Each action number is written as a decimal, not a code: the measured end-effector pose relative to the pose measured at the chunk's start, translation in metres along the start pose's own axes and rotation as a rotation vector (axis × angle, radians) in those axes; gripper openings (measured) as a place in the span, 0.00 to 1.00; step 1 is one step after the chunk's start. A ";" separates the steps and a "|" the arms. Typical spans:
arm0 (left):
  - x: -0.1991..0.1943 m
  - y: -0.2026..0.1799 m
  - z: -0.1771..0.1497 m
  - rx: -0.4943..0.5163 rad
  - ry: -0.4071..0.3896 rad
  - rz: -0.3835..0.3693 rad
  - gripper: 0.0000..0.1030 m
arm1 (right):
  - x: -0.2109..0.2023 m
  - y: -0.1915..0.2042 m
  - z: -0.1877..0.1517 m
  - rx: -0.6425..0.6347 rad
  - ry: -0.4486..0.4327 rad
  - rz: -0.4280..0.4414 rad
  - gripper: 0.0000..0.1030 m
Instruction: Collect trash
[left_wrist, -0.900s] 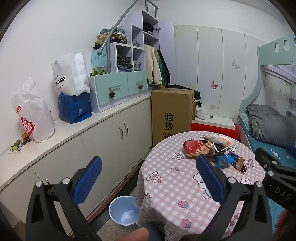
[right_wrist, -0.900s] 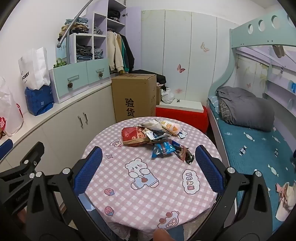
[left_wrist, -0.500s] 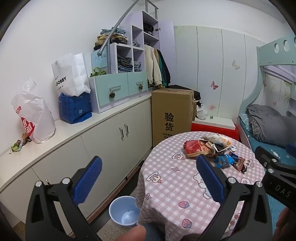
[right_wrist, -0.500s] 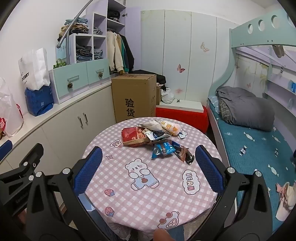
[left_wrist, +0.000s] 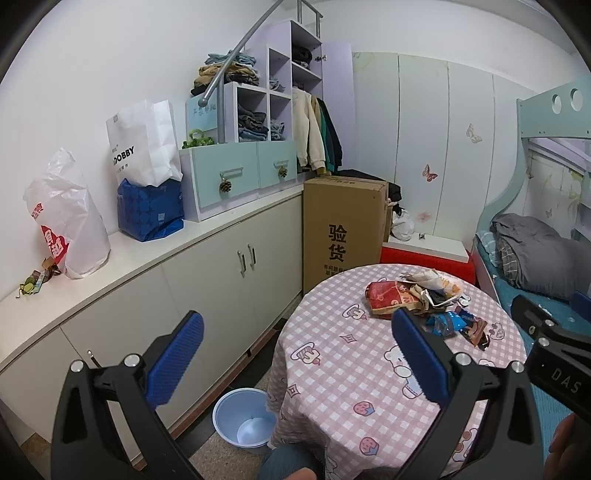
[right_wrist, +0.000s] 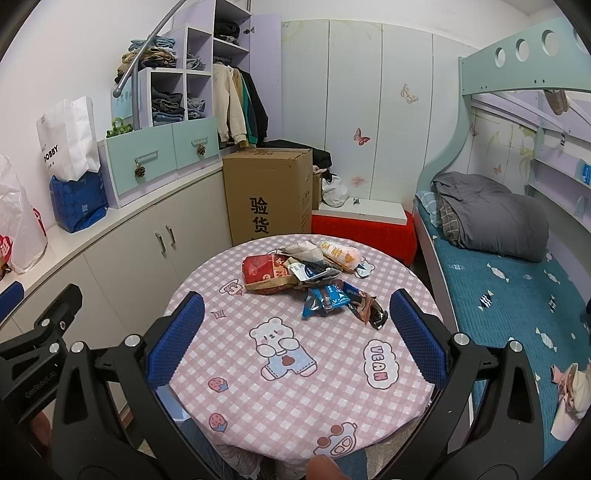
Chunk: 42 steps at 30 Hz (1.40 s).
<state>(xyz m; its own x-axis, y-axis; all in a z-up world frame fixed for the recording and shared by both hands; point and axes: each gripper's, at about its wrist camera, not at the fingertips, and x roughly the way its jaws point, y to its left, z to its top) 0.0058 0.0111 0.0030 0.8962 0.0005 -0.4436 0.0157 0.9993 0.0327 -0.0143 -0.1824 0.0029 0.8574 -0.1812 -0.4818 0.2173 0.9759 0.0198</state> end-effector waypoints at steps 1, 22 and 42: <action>0.000 0.000 0.000 0.001 0.000 -0.002 0.96 | 0.000 0.000 0.000 -0.001 0.000 0.000 0.95; -0.002 -0.014 -0.002 0.011 -0.004 -0.010 0.96 | 0.001 0.001 0.002 -0.001 0.000 0.004 0.95; -0.003 -0.010 -0.002 0.013 0.003 -0.019 0.96 | 0.003 0.004 0.004 0.000 0.003 0.005 0.95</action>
<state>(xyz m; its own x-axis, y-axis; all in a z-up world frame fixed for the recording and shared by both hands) 0.0026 0.0011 0.0022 0.8945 -0.0186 -0.4467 0.0388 0.9986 0.0361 -0.0092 -0.1797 0.0051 0.8571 -0.1762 -0.4840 0.2133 0.9767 0.0221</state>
